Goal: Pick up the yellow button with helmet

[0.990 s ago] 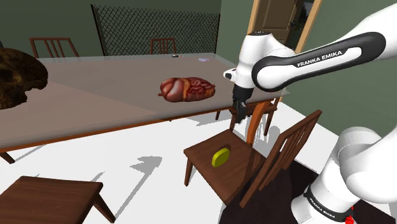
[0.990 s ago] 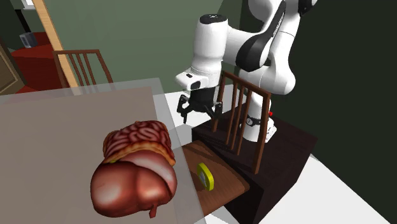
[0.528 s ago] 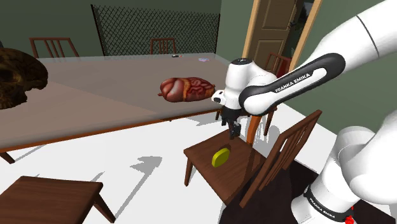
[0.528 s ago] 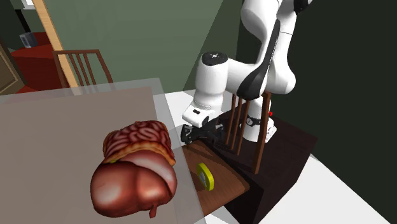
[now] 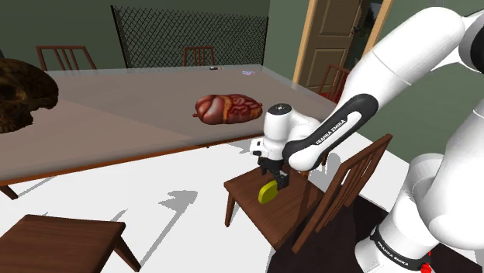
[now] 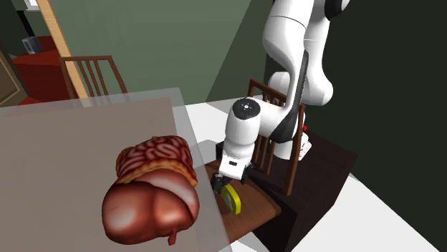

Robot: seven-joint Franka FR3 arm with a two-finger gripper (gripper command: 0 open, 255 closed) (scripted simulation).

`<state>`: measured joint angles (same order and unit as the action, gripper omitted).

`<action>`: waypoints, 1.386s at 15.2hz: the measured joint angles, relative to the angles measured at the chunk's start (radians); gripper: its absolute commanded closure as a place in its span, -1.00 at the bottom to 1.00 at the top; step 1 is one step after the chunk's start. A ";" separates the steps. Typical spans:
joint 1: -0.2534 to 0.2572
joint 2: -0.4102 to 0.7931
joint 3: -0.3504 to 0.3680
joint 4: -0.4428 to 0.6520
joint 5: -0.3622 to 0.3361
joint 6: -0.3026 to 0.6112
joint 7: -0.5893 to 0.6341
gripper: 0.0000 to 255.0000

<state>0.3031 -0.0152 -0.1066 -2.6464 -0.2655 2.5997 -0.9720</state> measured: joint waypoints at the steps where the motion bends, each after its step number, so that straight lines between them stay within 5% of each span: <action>1: 0.000 0.017 0.000 -0.002 -0.006 0.018 -0.001 -1.00; 7: 0.000 0.112 -0.003 0.000 -0.035 0.109 0.023 -1.00; 8: 0.000 0.119 -0.004 -0.001 -0.038 0.117 0.026 1.00; 21: -0.001 0.096 -0.003 0.000 -0.030 0.094 0.015 1.00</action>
<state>0.3018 0.0811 -0.1093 -2.6463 -0.2950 2.6940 -0.9567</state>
